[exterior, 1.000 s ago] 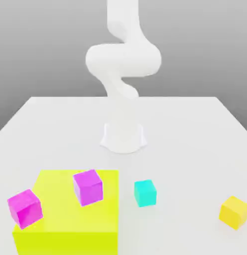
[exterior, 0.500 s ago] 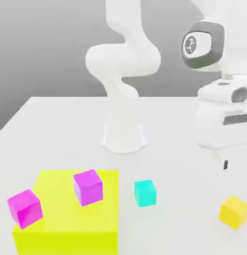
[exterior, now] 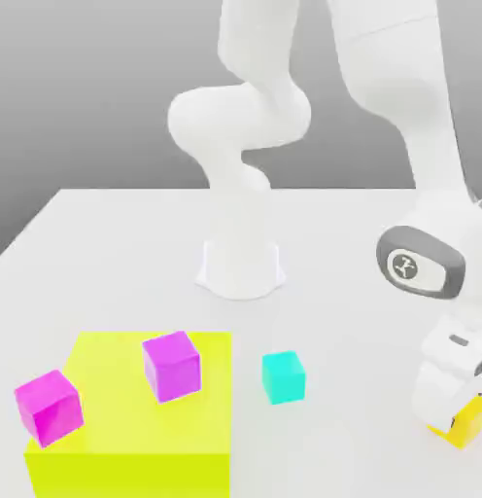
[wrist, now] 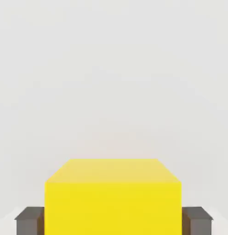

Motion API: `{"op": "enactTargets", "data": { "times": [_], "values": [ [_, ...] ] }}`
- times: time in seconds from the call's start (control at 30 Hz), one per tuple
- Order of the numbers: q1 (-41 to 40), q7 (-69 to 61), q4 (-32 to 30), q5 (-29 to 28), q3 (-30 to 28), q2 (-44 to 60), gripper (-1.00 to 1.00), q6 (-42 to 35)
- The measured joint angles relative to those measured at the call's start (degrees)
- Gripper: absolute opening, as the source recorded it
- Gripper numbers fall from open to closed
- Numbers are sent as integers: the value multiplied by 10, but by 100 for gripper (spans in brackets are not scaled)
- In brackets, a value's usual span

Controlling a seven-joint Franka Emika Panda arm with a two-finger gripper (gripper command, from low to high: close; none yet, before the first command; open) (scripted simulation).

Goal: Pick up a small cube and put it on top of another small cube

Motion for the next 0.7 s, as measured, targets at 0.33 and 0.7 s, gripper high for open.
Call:
{"op": "enactTargets", "data": {
  "times": [0.33, 0.7],
  "values": [
    [-67, -30, -32, 89, 27, -131, -100, -97],
    [-271, 117, -89, 180, -97, -356, -100, -255]
  ]
}}
